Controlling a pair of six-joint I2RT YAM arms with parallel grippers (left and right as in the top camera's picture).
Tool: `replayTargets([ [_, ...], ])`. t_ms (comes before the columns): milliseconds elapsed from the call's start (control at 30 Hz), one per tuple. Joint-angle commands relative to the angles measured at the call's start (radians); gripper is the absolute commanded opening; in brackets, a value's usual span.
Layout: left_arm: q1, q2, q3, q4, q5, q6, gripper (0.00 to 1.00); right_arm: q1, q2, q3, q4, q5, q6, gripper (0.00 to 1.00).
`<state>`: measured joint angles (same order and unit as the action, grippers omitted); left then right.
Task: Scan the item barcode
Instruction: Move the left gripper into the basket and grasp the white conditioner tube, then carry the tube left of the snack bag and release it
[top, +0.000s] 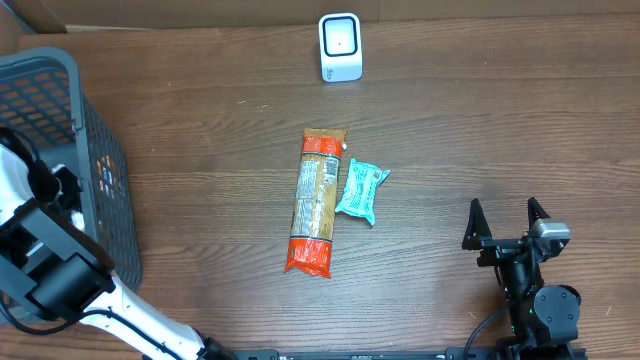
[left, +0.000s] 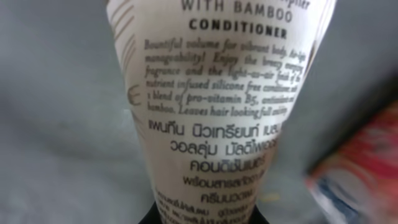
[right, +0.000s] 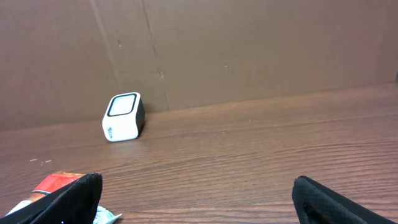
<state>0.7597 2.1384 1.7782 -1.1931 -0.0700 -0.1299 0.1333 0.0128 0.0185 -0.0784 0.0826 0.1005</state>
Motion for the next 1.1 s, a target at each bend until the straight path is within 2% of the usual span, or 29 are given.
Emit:
replayTargets([
  [0, -0.005, -0.044, 0.192, -0.05, -0.007, -0.054, 0.04, 0.001, -0.01, -0.011, 0.005, 0.003, -0.004, 1.0],
  [133, -0.018, -0.095, 0.371, -0.111, 0.01, -0.076, 0.04, 0.001, -0.01, -0.011, 0.005, 0.003, -0.004, 1.0],
  [300, -0.053, -0.178, 0.554, -0.115, 0.144, -0.075, 0.04, 0.001, -0.01, -0.011, 0.005, 0.003, -0.004, 1.0],
  [533, -0.189, -0.343, 0.678, -0.108, 0.285, -0.072, 0.04, 0.001, -0.01, -0.011, 0.005, 0.003, -0.004, 1.0],
  [700, -0.391, -0.435, 0.679, -0.187, 0.285, -0.045, 0.06, 0.001, -0.01, -0.011, 0.005, 0.003, -0.004, 1.0],
  [833, -0.579, -0.417, 0.661, -0.315, 0.285, -0.029, 0.06, 0.001, -0.01, -0.011, 0.005, 0.003, -0.004, 1.0],
  [933, -0.717, -0.39, 0.589, -0.357, 0.264, -0.026, 0.06, 0.001, -0.01, -0.011, 0.005, 0.003, -0.004, 1.0],
  [1067, -0.846, -0.365, 0.419, -0.309, 0.182, -0.047, 0.06, 0.001, -0.01, -0.011, 0.005, 0.003, -0.004, 1.0],
])
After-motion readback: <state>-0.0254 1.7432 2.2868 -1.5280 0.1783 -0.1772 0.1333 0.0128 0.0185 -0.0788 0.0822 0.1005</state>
